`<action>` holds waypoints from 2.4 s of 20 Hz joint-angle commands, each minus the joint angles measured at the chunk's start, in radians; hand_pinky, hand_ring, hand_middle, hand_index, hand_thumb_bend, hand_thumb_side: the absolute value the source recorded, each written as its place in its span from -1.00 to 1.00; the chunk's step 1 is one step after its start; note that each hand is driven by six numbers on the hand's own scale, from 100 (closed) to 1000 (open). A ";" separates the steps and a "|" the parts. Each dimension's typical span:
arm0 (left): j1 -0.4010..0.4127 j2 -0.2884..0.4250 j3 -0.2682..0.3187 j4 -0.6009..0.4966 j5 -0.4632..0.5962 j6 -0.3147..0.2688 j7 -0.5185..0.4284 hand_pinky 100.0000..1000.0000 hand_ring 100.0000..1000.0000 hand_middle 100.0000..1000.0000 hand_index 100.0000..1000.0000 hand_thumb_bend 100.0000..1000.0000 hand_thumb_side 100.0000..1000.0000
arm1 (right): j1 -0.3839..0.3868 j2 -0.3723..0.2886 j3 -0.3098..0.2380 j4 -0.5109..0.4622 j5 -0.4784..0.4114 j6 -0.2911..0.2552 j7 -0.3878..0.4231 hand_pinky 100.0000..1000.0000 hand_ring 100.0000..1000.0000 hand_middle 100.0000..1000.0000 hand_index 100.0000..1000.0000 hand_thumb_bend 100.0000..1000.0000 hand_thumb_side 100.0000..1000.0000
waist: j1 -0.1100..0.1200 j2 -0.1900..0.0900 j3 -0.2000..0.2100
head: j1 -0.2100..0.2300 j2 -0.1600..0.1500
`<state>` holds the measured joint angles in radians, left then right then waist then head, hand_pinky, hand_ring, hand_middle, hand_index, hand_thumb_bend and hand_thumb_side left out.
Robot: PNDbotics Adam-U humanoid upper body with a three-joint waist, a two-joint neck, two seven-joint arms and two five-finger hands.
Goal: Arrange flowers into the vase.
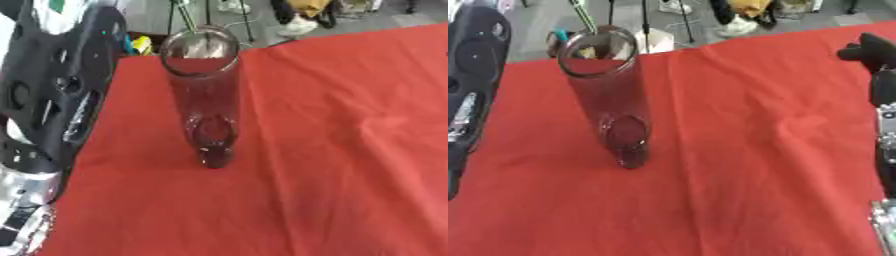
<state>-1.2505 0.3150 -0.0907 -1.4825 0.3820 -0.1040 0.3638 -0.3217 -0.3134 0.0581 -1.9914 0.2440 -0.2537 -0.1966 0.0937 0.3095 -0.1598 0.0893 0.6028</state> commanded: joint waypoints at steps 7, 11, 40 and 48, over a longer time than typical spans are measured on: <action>0.009 0.002 -0.012 -0.025 0.007 -0.047 -0.079 -1.00 -1.00 -1.00 -1.00 -0.76 -0.33 | -0.019 -0.006 -0.010 -0.009 -0.010 -0.006 -0.005 0.92 0.73 0.38 0.76 -1.00 0.97 | -0.016 -0.006 -0.002 | 0.001 -0.015; 0.017 -0.003 -0.014 -0.033 0.025 -0.093 -0.126 -1.00 -1.00 -1.00 -1.00 -0.75 -0.35 | -0.023 -0.004 -0.011 -0.009 -0.019 -0.007 -0.005 0.92 0.73 0.37 0.76 -1.00 0.97 | -0.019 0.000 -0.005 | 0.001 -0.025; 0.083 -0.027 -0.050 -0.097 0.095 -0.104 -0.193 -1.00 -1.00 -1.00 -1.00 -0.60 -0.21 | -0.021 0.011 -0.023 -0.009 -0.018 0.006 -0.010 0.93 0.74 0.37 0.77 -1.00 0.97 | -0.023 0.007 0.002 | -0.016 -0.022; 0.102 -0.023 -0.067 -0.072 0.055 -0.122 -0.203 -1.00 -1.00 -1.00 -1.00 -0.26 0.09 | -0.019 0.013 -0.026 -0.009 -0.019 0.008 -0.011 0.93 0.74 0.36 0.77 -1.00 0.97 | -0.022 0.002 0.009 | -0.028 -0.017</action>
<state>-1.1334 0.2796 -0.1546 -1.5483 0.4430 -0.2188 0.1618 -0.3341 -0.2946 0.0419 -1.9914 0.2296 -0.2477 -0.2054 0.0779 0.3386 -0.1517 0.0650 0.5809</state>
